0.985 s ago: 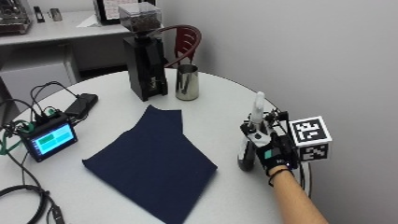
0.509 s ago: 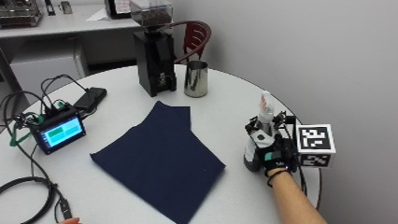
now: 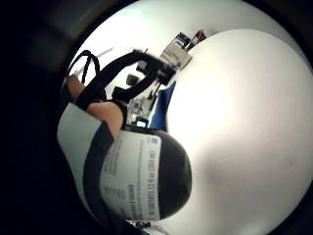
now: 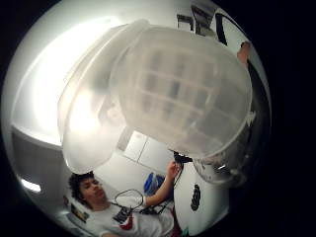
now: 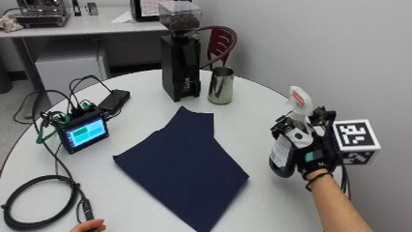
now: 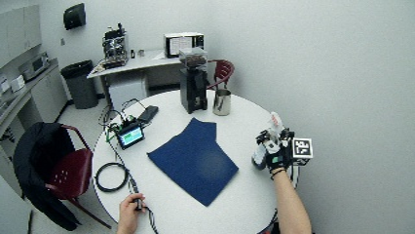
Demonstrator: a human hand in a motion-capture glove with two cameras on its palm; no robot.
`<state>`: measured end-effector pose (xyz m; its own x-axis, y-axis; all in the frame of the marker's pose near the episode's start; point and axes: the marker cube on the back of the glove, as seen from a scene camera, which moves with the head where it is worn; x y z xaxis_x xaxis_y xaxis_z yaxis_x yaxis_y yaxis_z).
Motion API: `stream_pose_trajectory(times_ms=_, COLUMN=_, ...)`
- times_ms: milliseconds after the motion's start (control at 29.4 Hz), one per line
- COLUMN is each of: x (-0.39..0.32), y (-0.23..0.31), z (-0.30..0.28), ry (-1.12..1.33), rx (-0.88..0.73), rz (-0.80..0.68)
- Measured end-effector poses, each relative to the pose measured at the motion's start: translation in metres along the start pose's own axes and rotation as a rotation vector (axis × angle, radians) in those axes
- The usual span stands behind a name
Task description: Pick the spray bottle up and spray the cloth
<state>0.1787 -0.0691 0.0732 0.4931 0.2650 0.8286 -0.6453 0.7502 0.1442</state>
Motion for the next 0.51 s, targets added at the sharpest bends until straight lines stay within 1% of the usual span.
stream_pose_trajectory(times_ms=272, x=-0.056, y=-0.005, z=0.003, ry=0.146, rx=-0.345, rz=-0.003)
stream_pose_trajectory(times_ms=374, x=-0.069, y=-0.006, z=0.012, ry=0.247, rx=-0.427, rz=0.033)
stream_pose_trajectory(times_ms=509, x=-0.08, y=-0.011, z=0.026, ry=0.344, rx=-0.491, rz=0.095)
